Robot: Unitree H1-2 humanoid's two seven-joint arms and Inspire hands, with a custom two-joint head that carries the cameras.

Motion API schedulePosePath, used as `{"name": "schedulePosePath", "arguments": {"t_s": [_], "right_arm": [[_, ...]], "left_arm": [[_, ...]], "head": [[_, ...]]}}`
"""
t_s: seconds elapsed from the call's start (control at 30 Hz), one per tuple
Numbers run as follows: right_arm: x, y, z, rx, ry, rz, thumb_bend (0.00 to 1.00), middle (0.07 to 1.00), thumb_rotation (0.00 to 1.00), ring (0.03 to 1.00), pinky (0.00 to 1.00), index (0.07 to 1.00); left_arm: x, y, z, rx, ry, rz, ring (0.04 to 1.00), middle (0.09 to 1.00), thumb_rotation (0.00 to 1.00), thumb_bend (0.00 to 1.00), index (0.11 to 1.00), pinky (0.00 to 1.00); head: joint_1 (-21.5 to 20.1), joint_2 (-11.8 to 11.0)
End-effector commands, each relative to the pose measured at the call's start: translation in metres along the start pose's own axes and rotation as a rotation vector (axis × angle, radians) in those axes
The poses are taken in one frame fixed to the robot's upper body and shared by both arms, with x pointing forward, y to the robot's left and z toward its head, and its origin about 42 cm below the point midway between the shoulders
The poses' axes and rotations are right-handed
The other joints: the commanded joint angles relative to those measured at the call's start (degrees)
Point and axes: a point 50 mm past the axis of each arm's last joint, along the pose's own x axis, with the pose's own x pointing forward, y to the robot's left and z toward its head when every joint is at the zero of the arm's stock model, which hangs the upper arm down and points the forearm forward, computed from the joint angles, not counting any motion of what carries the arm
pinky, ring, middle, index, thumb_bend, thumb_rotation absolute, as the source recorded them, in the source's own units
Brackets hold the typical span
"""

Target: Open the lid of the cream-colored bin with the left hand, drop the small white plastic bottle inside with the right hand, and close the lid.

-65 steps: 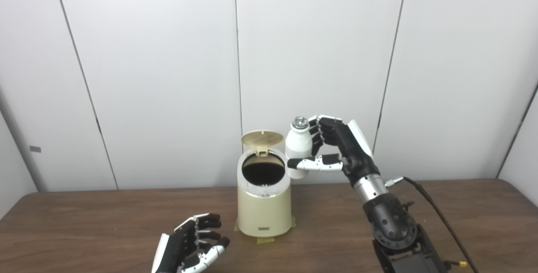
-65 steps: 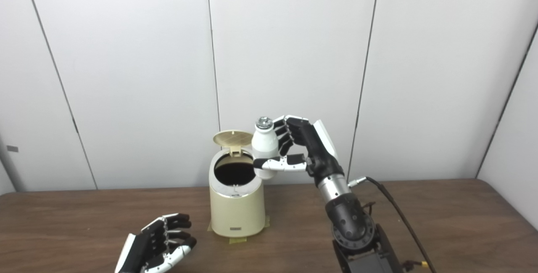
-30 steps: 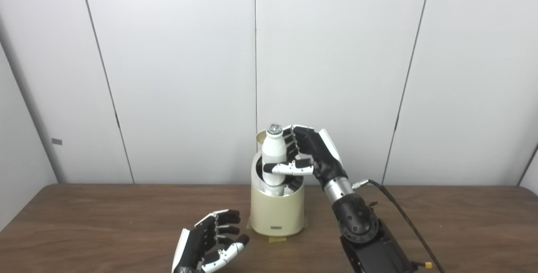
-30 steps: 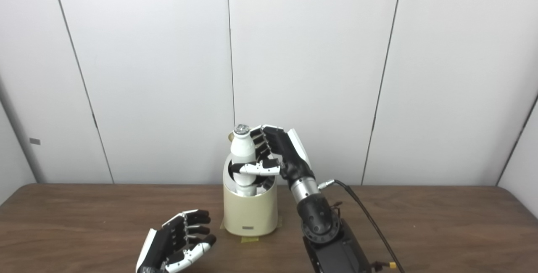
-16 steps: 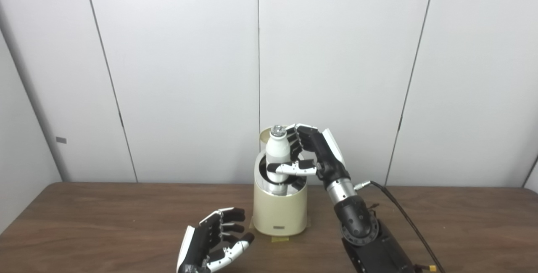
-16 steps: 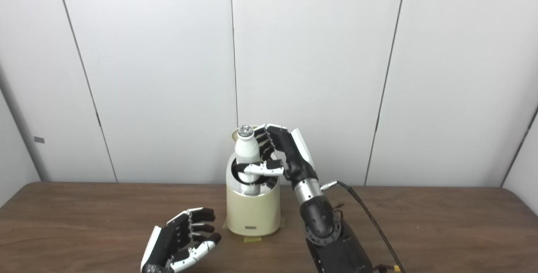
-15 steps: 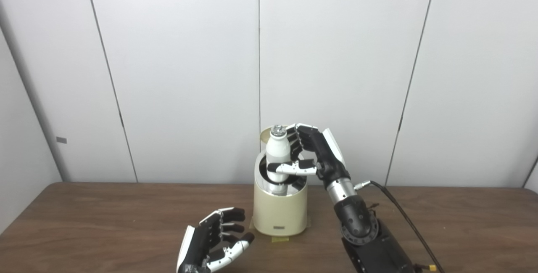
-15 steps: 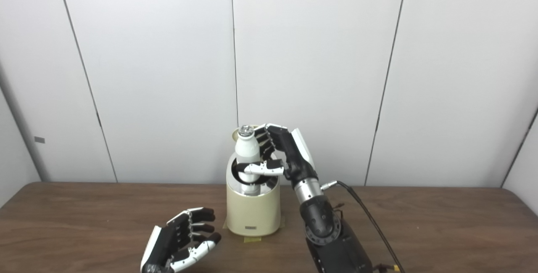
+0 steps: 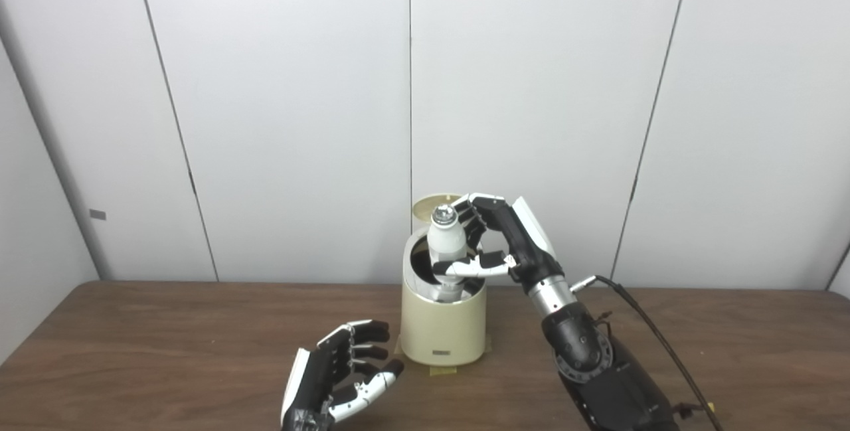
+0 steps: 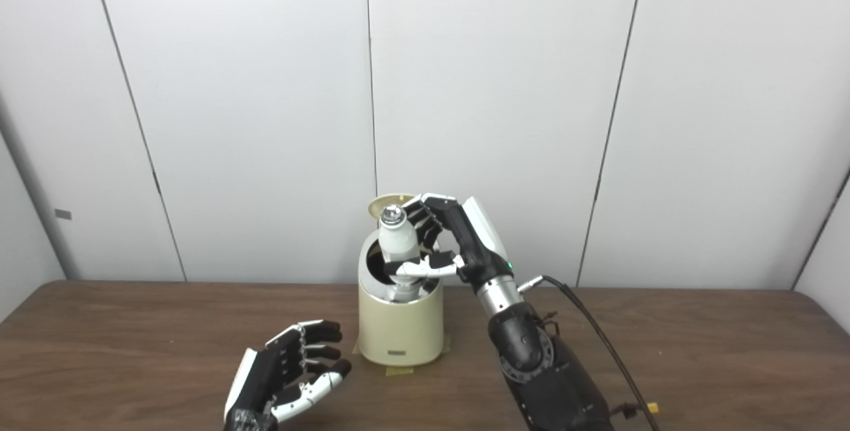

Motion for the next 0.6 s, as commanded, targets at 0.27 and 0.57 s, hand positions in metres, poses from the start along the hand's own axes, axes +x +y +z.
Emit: {"name": "schedulePosePath", "arguments": {"t_s": [0.27,0.57], "right_arm": [[0.017,-0.027,0.012,-0.089,-0.1,0.021,0.5,0.492,0.0,0.431,0.39,0.5],[0.011,-0.028,0.008,-0.14,-0.035,0.119,0.51,0.662,0.0,0.461,0.38,0.497]], "left_arm": [[0.009,-0.001,0.02,0.004,-0.071,0.0,0.634,0.69,0.08,0.61,0.695,0.55],[0.009,-0.001,0.02,0.011,-0.063,-0.004,0.634,0.688,0.08,0.61,0.695,0.55]], "head": [[0.05,0.53],[-0.01,0.87]]}}
